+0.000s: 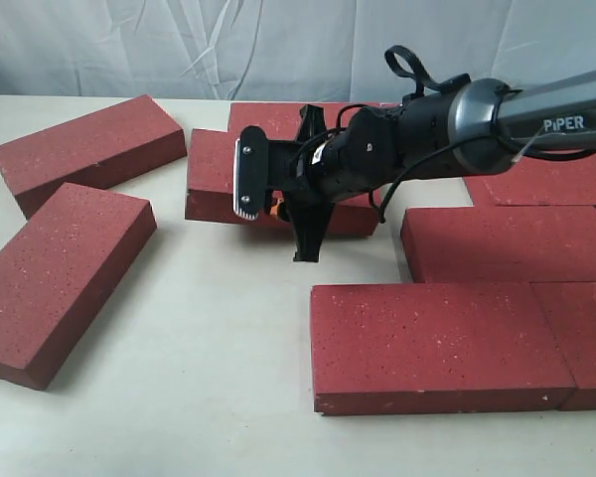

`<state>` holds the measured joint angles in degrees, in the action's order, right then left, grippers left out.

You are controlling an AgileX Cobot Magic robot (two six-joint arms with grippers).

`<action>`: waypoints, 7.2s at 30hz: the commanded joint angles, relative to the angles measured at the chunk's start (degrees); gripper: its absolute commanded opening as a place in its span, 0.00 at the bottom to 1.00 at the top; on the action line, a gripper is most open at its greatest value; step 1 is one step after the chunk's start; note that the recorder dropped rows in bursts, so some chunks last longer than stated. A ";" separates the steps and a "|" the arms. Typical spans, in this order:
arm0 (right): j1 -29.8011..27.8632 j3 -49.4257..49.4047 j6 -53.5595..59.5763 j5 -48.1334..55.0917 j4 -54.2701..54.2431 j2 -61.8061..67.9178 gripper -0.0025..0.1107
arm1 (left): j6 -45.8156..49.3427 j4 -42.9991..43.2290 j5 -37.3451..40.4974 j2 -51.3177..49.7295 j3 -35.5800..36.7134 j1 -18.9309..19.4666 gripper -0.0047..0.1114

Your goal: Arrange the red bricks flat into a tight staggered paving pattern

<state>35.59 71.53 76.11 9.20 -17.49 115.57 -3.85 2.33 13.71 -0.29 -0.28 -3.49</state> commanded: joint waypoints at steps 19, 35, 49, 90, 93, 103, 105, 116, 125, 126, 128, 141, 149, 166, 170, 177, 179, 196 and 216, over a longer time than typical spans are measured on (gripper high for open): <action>-0.85 0.26 -1.40 -8.37 3.47 4.19 0.01 | 0.01 0.22 -0.01 0.29 0.28 -0.11 0.04; -2.92 0.26 -1.19 -2.79 6.10 4.19 0.13 | 0.01 0.22 -0.01 0.29 0.28 -0.11 0.04; -2.78 0.26 -1.19 -4.38 5.55 3.36 0.62 | 0.01 0.22 -0.01 0.29 0.28 -0.11 0.04; -1.58 25.33 -17.92 40.14 2.27 10.59 0.02 | 0.01 0.22 -0.01 0.29 0.28 -0.11 0.04; -1.58 25.33 -18.32 38.15 4.78 11.25 0.02 | 0.01 0.22 -0.01 0.29 0.28 -0.11 0.04; -1.58 25.33 -21.34 32.94 9.48 11.91 0.02 | 0.01 0.22 -0.01 0.29 0.28 -0.11 0.04; -1.58 25.33 -21.61 32.64 10.22 12.07 0.02 | 0.01 0.22 -0.01 0.29 0.28 -0.11 0.04; 0.84 27.83 -19.23 39.30 2.38 7.61 0.02 | 0.01 0.22 -0.01 0.29 0.28 -0.11 0.04; 3.89 38.06 -15.60 26.93 -11.42 15.02 0.02 | 0.01 0.22 -0.01 0.29 0.28 -0.11 0.04; 4.12 41.00 -16.29 27.88 -11.20 16.72 0.02 | 0.01 0.22 -0.01 0.29 0.28 -0.11 0.04; 4.12 45.37 -18.48 29.98 -8.69 19.64 0.02 | 0.01 0.22 -0.01 0.29 0.28 -0.11 0.04; 4.12 54.49 -25.83 34.40 4.92 29.01 0.02 | 0.01 0.22 -0.01 0.29 0.28 -0.11 0.04; 4.00 54.49 -28.35 39.09 11.94 28.91 0.02 | 0.01 0.22 -0.01 0.29 0.28 -0.11 0.04; 0.35 54.49 -28.47 49.98 14.87 28.91 0.02 | 0.01 0.22 -0.01 0.29 0.28 -0.11 0.04; -1.61 54.49 -28.60 51.76 15.48 28.91 0.02 | 0.01 0.22 -0.01 0.29 0.28 -0.11 0.04; -4.20 54.49 -29.70 56.39 17.49 28.91 0.02 | 0.01 0.22 -0.01 0.29 0.28 -0.11 0.04; -4.81 54.49 -29.70 57.71 18.26 28.91 0.02 | 0.01 0.22 -0.01 0.29 0.28 -0.11 0.04; -8.96 54.49 -30.91 60.76 19.73 28.52 0.02 | 0.01 0.22 -0.01 0.29 0.28 -0.11 0.04; -11.57 54.49 -31.17 60.76 22.07 28.52 0.02 | 0.01 0.22 -0.01 0.29 0.28 -0.11 0.04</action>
<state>27.92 126.56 44.72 67.61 -9.49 143.88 -3.85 2.33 13.71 -0.29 -0.28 -3.49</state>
